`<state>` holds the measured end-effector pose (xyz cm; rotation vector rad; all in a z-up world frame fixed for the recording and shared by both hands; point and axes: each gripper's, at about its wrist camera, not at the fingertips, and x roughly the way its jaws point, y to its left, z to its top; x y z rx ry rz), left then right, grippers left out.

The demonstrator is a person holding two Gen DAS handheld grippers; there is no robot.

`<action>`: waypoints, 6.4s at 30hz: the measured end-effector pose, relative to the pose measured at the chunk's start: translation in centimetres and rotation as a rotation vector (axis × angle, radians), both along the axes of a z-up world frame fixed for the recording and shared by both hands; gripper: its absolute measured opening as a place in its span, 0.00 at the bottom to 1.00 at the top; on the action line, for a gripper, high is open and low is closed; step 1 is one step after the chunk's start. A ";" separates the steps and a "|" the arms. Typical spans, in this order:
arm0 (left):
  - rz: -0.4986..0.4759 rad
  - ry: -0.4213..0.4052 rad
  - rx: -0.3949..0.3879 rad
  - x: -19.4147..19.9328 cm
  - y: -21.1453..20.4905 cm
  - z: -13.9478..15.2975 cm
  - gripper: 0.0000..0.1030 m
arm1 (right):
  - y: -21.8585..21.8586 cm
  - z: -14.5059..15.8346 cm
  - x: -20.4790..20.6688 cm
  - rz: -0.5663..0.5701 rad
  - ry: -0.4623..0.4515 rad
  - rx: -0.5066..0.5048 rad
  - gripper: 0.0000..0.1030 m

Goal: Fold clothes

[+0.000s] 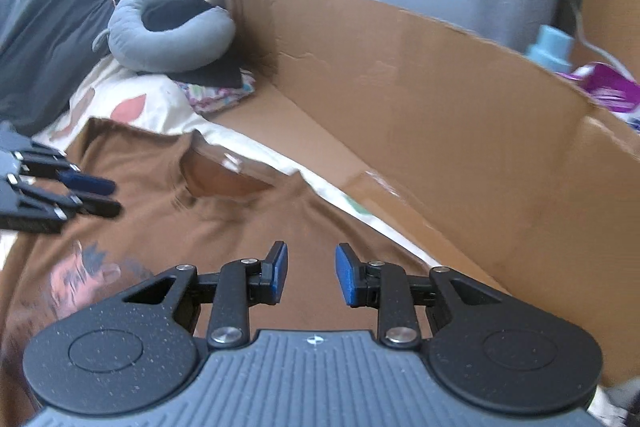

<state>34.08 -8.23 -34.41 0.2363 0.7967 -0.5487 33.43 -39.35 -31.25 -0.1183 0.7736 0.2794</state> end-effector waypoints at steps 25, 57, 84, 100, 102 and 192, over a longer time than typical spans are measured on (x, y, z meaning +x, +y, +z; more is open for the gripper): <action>-0.003 0.097 0.097 -7.6 1.5 -2.9 0.31 | -7.4 -7.6 -10.0 -0.283 0.114 0.023 0.33; 0.061 0.180 0.059 -8.7 5.4 -4.4 0.33 | -7.2 -7.4 -9.0 -0.266 0.184 -0.147 0.00; 0.042 0.187 0.089 -8.9 4.8 -4.7 0.33 | -15.4 -5.2 -2.3 -0.334 0.135 -0.412 0.00; 0.035 0.191 0.094 -8.9 4.6 -4.9 0.35 | -16.4 -7.1 0.6 -0.387 0.225 -0.416 0.10; 0.036 0.190 0.093 -8.9 4.7 -4.9 0.36 | -16.0 -6.1 -0.1 -0.387 0.192 -0.410 0.18; 0.338 -0.174 0.293 -0.8 19.0 -0.8 0.06 | -9.3 -10.3 -10.3 -0.241 0.319 -0.271 0.30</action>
